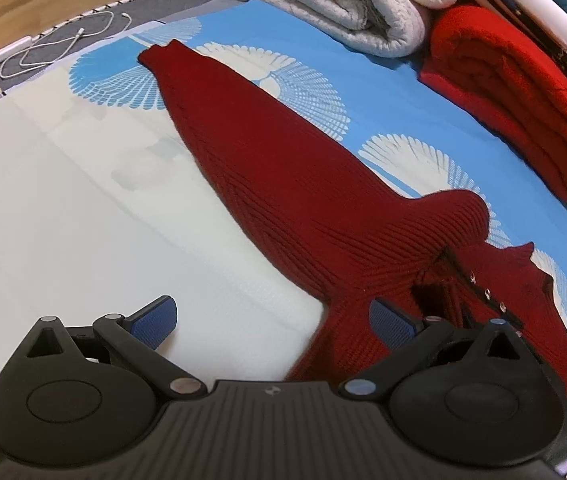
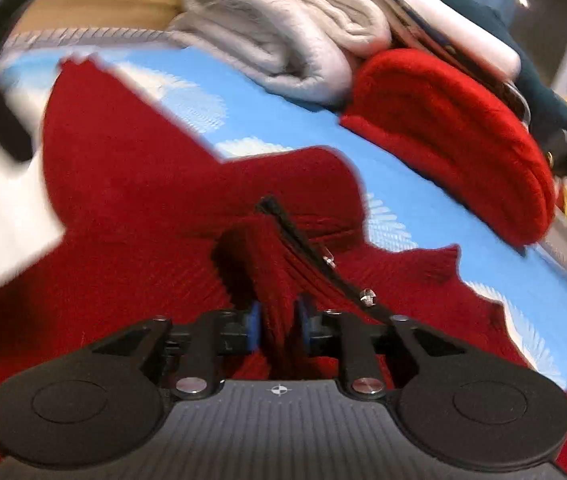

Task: Fold small clothes

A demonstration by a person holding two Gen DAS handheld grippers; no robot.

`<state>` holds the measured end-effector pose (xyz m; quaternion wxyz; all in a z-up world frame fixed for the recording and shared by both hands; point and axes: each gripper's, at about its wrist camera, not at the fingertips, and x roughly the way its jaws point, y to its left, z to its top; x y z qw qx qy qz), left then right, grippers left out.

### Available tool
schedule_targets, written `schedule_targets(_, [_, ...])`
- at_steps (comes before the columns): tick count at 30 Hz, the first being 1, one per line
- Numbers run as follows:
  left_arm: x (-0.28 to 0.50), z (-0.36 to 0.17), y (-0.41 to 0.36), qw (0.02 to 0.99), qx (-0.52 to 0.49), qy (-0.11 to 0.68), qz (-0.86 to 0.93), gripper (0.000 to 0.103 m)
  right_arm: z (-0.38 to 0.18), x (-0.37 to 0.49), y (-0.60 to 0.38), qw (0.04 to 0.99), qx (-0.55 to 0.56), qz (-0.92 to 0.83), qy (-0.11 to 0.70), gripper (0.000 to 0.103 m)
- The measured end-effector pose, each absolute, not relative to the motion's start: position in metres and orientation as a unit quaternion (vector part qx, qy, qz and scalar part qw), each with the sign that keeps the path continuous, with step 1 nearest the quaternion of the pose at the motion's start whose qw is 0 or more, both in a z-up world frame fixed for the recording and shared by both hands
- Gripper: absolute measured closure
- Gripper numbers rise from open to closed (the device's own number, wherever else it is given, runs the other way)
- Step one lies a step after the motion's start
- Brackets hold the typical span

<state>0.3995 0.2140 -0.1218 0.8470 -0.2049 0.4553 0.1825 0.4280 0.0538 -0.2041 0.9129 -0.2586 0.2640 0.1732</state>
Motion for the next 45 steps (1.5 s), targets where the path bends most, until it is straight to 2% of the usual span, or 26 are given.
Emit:
schedule_targets(1, [0.4,-0.122,0.213,0.848,-0.205,0.456,0.179,0.001,-0.204,0.422,0.055,0.911,-0.277,0.177,0.251,0.065])
schedule_targets(2, [0.4,-0.123,0.213,0.848,-0.204,0.456,0.177,0.001,-0.2,0.417,0.051,0.909,-0.28,0.187,0.247,0.045])
schedule_targets(4, [0.401,-0.123,0.212,0.848,-0.201,0.458,0.174,0.001,-0.178,0.407,0.024,0.919,-0.224,0.213,0.245,0.029])
schedule_targets(7, [0.399,-0.122,0.213,0.849,-0.201,0.457,0.173,0.001,-0.133,0.392,-0.054,0.94,-0.125,0.211,0.236,0.027])
schedule_targets(9, [0.398,-0.122,0.212,0.85,-0.202,0.455,0.174,0.001,-0.112,0.391,-0.117,0.961,-0.097,0.138,0.22,0.027])
schedule_targets(10, [0.397,-0.122,0.212,0.85,-0.201,0.455,0.174,0.001,-0.105,0.394,-0.146,0.968,-0.097,0.091,0.213,0.029])
schedule_targets(12, [0.398,-0.124,0.207,0.849,-0.2,0.458,0.173,0.001,-0.101,0.404,-0.208,0.973,-0.101,-0.013,0.207,0.045])
schedule_targets(13, [0.399,-0.125,0.204,0.848,-0.199,0.459,0.173,0.001,-0.102,0.41,-0.232,0.97,-0.094,-0.045,0.222,0.068])
schedule_targets(14, [0.4,-0.126,0.2,0.848,-0.199,0.46,0.171,0.001,-0.106,0.418,-0.255,0.965,-0.073,-0.066,0.241,0.082])
schedule_targets(16, [0.401,-0.128,0.191,0.849,-0.195,0.463,0.165,0.001,-0.116,0.431,-0.283,0.963,-0.031,-0.069,0.26,0.088])
schedule_targets(20, [0.406,-0.134,0.175,0.851,-0.177,0.47,0.154,0.001,-0.151,0.467,-0.285,0.951,0.009,-0.007,0.31,0.088])
schedule_targets(23, [0.409,-0.139,0.174,0.848,-0.172,0.474,0.16,0.001,-0.2,0.494,-0.272,0.925,-0.083,-0.058,0.367,0.088])
schedule_targets(25, [0.411,-0.142,0.176,0.846,-0.169,0.478,0.162,0.001,-0.205,0.496,-0.26,0.926,-0.127,-0.067,0.349,0.087])
schedule_targets(28, [0.411,-0.143,0.18,0.846,-0.163,0.481,0.165,0.001,-0.187,0.483,-0.255,0.933,-0.119,-0.066,0.332,0.087])
schedule_targets(30, [0.41,-0.142,0.183,0.846,-0.167,0.478,0.168,0.001,-0.172,0.462,-0.253,0.947,-0.091,-0.049,0.304,0.083])
schedule_targets(32, [0.409,-0.14,0.186,0.847,-0.174,0.473,0.17,0.001,-0.171,0.441,-0.245,0.944,-0.087,-0.018,0.316,0.068])
schedule_targets(33, [0.409,-0.138,0.188,0.847,-0.178,0.47,0.171,0.001,-0.18,0.439,-0.238,0.935,-0.097,-0.002,0.341,0.065])
schedule_targets(34, [0.408,-0.137,0.188,0.849,-0.18,0.467,0.171,0.001,-0.197,0.437,-0.231,0.924,-0.126,0.003,0.36,0.064])
schedule_targets(35, [0.408,-0.136,0.189,0.851,-0.18,0.463,0.171,0.0,-0.203,0.429,-0.225,0.93,-0.161,-0.002,0.33,0.063])
schedule_targets(37, [0.407,-0.133,0.193,0.856,-0.176,0.453,0.174,0.0,-0.197,0.418,-0.212,0.924,-0.206,-0.017,0.32,0.06])
schedule_targets(39, [0.405,-0.131,0.2,0.864,-0.172,0.44,0.178,0.0,-0.165,0.394,-0.209,0.939,-0.153,0.005,0.308,0.044])
schedule_targets(40, [0.405,-0.129,0.207,0.867,-0.171,0.432,0.179,0.0,-0.146,0.377,-0.209,0.947,-0.122,0.023,0.297,0.031])
schedule_targets(41, [0.406,-0.128,0.215,0.871,-0.174,0.421,0.185,0.0,-0.132,0.363,-0.21,0.952,-0.103,0.028,0.288,0.022])
schedule_targets(45, [0.421,-0.134,0.267,0.872,-0.205,0.383,0.224,0.0,-0.087,0.309,-0.205,0.958,-0.071,0.012,0.277,0.017])
